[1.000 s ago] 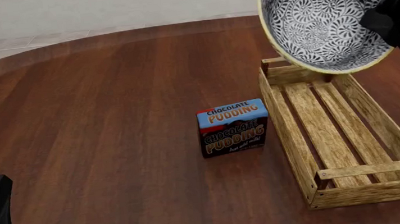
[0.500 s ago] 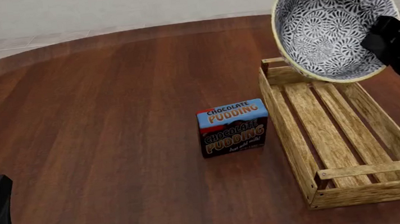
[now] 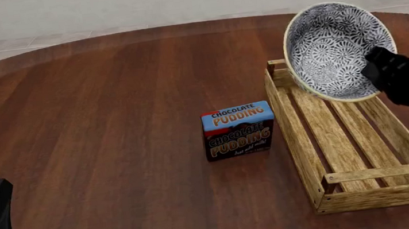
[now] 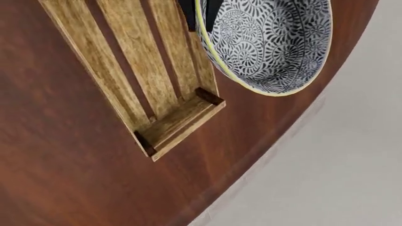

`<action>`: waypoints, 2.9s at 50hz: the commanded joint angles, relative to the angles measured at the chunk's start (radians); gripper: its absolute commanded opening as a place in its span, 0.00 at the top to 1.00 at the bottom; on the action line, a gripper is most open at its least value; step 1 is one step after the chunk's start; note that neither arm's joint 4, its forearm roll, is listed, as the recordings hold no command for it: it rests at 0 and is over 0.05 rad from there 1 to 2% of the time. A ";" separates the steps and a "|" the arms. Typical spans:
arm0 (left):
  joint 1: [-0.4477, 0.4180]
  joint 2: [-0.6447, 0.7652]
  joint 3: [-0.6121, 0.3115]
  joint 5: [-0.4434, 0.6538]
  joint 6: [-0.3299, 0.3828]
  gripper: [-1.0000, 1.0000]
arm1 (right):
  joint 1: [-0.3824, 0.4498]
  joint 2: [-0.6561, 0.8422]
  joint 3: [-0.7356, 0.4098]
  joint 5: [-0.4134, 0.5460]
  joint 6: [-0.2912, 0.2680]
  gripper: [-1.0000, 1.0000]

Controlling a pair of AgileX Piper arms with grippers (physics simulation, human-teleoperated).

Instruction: Pick up the bowl on the left and put it in the tray.

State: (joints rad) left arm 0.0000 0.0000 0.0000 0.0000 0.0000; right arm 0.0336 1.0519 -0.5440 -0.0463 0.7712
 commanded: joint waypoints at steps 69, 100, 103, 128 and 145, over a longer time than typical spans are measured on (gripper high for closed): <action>0.000 0.000 0.000 0.000 0.000 0.00 | -0.096 0.361 0.089 -0.323 0.108 1.00; 0.000 0.000 0.000 0.000 0.000 0.00 | -0.120 0.521 0.063 -0.400 0.109 1.00; 0.000 0.000 0.000 0.000 0.000 0.00 | -0.123 0.533 0.063 -0.406 0.108 1.00; 0.000 0.000 0.000 0.000 0.000 0.00 | -0.136 0.632 0.044 -0.451 0.105 1.00; 0.000 0.000 0.000 0.000 0.000 0.00 | -0.142 0.676 0.028 -0.465 0.101 1.00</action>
State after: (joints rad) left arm 0.0000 0.0000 0.0000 0.0000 0.0000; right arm -0.0999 1.7011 -0.5021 -0.4996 0.8677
